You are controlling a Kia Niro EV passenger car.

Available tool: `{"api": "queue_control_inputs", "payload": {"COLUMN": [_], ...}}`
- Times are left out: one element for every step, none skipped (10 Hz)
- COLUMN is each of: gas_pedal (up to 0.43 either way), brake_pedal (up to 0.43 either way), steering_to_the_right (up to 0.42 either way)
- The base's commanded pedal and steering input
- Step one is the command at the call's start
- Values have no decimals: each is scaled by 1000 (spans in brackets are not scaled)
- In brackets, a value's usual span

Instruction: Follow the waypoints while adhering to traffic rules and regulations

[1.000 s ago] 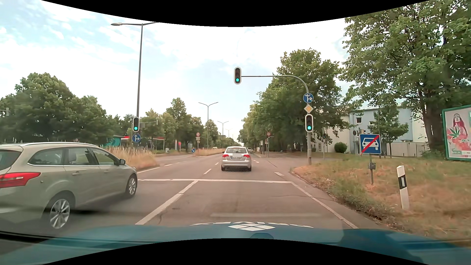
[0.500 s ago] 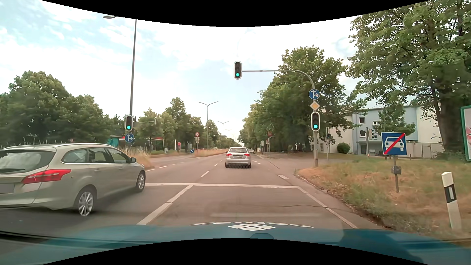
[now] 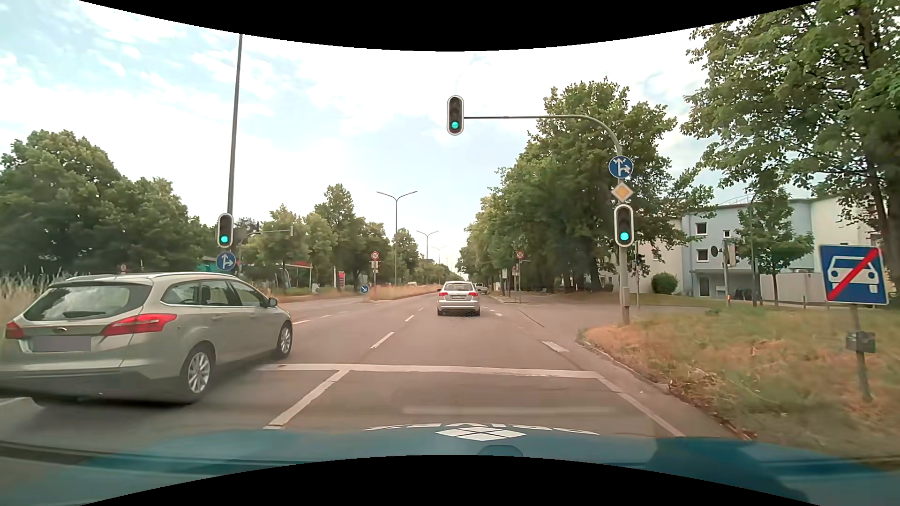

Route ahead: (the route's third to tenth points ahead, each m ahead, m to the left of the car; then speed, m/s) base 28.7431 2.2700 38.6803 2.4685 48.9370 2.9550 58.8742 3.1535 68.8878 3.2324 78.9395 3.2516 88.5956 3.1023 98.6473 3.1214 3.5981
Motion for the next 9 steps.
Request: {"api": "queue_control_inputs", "payload": {"gas_pedal": [0,0,0,0,0,0,0,0,0], "brake_pedal": [0,0,0,0,0,0,0,0,0], "steering_to_the_right": [-15,-14,-14,-14,-13,-12,-12,-12,-11]}}
